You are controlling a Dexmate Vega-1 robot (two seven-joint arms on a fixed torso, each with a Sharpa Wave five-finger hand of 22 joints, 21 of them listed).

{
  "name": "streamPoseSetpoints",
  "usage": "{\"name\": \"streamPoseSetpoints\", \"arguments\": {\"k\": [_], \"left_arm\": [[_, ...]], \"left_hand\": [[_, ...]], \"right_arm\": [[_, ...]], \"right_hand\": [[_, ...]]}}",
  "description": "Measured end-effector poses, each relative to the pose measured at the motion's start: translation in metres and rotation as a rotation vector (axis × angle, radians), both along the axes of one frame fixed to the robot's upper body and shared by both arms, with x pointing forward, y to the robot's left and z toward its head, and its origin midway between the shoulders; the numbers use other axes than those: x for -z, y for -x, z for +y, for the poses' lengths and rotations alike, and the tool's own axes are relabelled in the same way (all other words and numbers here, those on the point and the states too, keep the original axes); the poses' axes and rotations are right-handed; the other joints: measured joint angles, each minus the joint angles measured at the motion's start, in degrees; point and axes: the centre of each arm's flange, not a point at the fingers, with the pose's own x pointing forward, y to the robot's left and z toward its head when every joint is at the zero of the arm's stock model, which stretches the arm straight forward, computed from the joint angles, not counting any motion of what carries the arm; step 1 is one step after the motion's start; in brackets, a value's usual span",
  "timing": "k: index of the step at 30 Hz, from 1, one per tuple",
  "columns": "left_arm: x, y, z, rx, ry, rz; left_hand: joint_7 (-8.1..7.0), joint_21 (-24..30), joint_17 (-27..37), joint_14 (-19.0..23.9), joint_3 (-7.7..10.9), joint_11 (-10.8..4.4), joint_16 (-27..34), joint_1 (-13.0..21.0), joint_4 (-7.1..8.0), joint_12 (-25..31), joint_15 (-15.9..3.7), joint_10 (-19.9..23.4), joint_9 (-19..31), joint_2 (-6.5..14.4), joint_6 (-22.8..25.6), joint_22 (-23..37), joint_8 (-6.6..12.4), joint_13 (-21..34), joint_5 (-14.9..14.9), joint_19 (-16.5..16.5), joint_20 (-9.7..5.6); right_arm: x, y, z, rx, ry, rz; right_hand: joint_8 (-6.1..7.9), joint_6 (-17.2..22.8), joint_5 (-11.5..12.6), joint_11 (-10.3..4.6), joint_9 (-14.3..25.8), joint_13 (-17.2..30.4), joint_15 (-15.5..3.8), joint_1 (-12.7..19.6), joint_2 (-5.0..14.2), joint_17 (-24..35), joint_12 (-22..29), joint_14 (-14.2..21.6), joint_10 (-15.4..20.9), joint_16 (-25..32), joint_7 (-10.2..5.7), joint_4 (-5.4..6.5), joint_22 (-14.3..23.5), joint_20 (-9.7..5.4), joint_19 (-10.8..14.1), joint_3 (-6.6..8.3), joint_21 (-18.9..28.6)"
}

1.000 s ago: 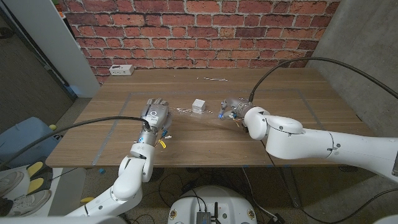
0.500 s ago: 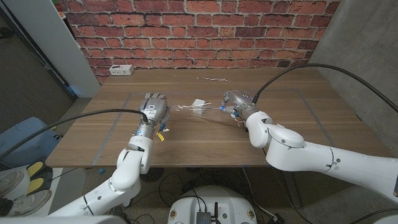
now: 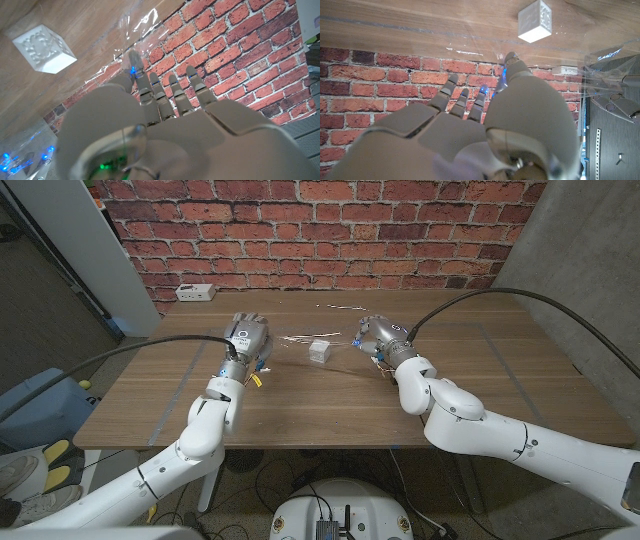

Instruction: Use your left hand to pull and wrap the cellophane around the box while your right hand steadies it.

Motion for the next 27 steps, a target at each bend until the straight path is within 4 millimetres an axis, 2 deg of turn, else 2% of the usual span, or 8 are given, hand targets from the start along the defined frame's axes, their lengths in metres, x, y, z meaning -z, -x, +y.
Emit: {"name": "streamPoseSetpoints", "arguments": {"k": [3,4,12,14,27], "left_arm": [[-0.008,-0.005,0.001,-0.009,-0.004,-0.013],[-0.008,-0.006,-0.001,-0.001,-0.011,-0.005],[-0.029,-0.023,-0.003,-0.01,-0.031,-0.014],[-0.031,-0.025,-0.004,-0.01,-0.039,-0.009],[-0.059,-0.056,-0.015,-0.026,-0.082,0.003]], "left_hand": [[-0.08,0.0,0.0,0.0,0.0,0.0,0.0,-0.1,0.0,0.0,0.0,0.0,0.0,-0.1,0.1,0.0,0.0,0.0,0.0,0.2,-0.22],[-0.09,0.0,0.0,0.0,0.0,0.0,0.0,0.0,0.0,0.0,0.0,0.0,0.0,-0.1,0.1,0.0,0.0,0.0,0.0,0.3,-0.26],[-0.08,0.0,0.0,0.0,0.0,0.0,0.0,-0.3,0.0,-0.2,0.0,0.0,-0.3,-0.3,0.1,0.0,0.0,0.0,0.0,0.3,-0.31],[-0.08,0.0,0.0,0.0,-0.01,0.0,0.0,-0.4,-0.01,-0.2,0.0,0.0,-0.4,-0.1,0.1,0.0,0.22,0.0,0.0,0.3,-0.31],[-0.38,0.0,0.0,0.0,0.28,0.0,0.0,-0.6,-0.18,-0.4,0.0,0.0,-0.8,-0.1,0.4,0.0,0.29,0.3,0.0,0.3,-0.31]], "right_arm": [[-0.003,0.003,0.005,-0.024,0.011,-0.021],[-0.003,-0.006,-0.002,0.0,-0.008,-0.017],[-0.01,-0.016,0.0,-0.021,-0.008,-0.045],[-0.014,-0.027,-0.005,-0.004,-0.022,-0.048],[-0.025,-0.055,-0.015,0.01,-0.041,-0.067]], "right_hand": [[-0.13,0.0,0.0,0.0,-0.1,0.0,0.0,0.0,0.0,0.0,0.0,0.0,0.0,0.0,0.0,0.0,0.0,0.2,0.2,0.0,-0.3],[-0.15,0.0,0.0,0.0,-0.1,0.0,0.0,0.0,0.0,0.0,0.0,0.0,0.0,0.0,0.0,0.0,0.0,0.2,0.2,0.0,-0.3],[-0.2,0.1,0.0,0.2,-0.3,0.0,0.0,0.0,-0.01,0.0,-0.2,0.0,0.2,0.0,0.09,0.0,0.0,0.2,0.2,0.0,-0.3],[-0.2,0.1,0.0,0.2,-0.3,0.0,0.0,0.0,-0.01,0.0,-0.4,0.0,0.2,0.0,0.09,0.21,0.0,0.2,0.2,0.21,-0.3],[-0.42,0.1,0.0,0.4,-0.3,0.0,0.0,0.0,-0.01,0.0,-0.6,0.0,0.4,0.0,0.09,0.23,0.0,0.2,0.2,0.23,-0.7]]}}
